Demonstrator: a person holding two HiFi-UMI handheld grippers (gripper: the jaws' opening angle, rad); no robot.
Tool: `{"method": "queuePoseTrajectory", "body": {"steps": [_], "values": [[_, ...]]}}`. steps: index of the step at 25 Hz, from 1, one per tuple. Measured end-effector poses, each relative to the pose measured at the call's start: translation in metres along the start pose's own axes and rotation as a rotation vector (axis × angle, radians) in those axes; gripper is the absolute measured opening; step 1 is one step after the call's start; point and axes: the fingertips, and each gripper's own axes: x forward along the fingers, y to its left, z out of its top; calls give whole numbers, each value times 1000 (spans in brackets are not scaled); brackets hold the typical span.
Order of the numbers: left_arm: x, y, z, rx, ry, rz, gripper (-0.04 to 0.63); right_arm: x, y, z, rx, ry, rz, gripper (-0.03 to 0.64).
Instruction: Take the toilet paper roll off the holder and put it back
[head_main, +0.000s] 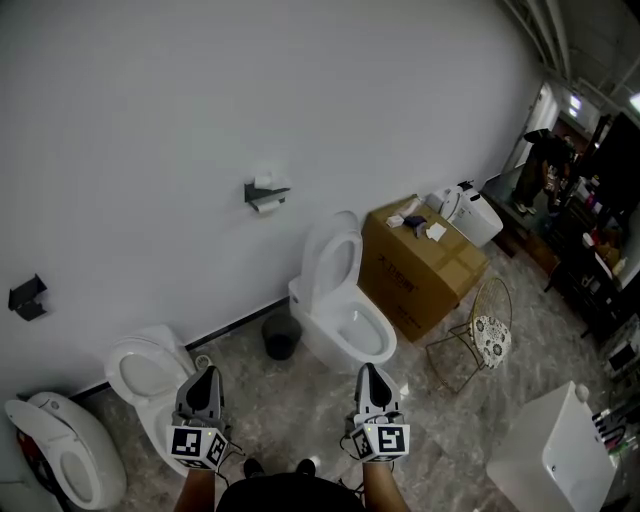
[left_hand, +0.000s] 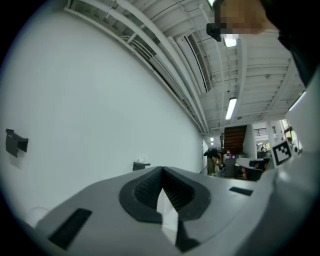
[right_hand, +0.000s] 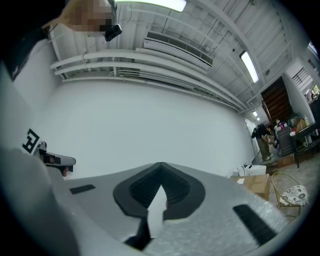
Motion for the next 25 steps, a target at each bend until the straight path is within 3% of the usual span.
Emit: {"method": "queuePoseTrajectory", "body": {"steps": [25], "values": [[-10,-9,4,-1,0,-15,3,-8,4,-2,31,10,12,3]]}}
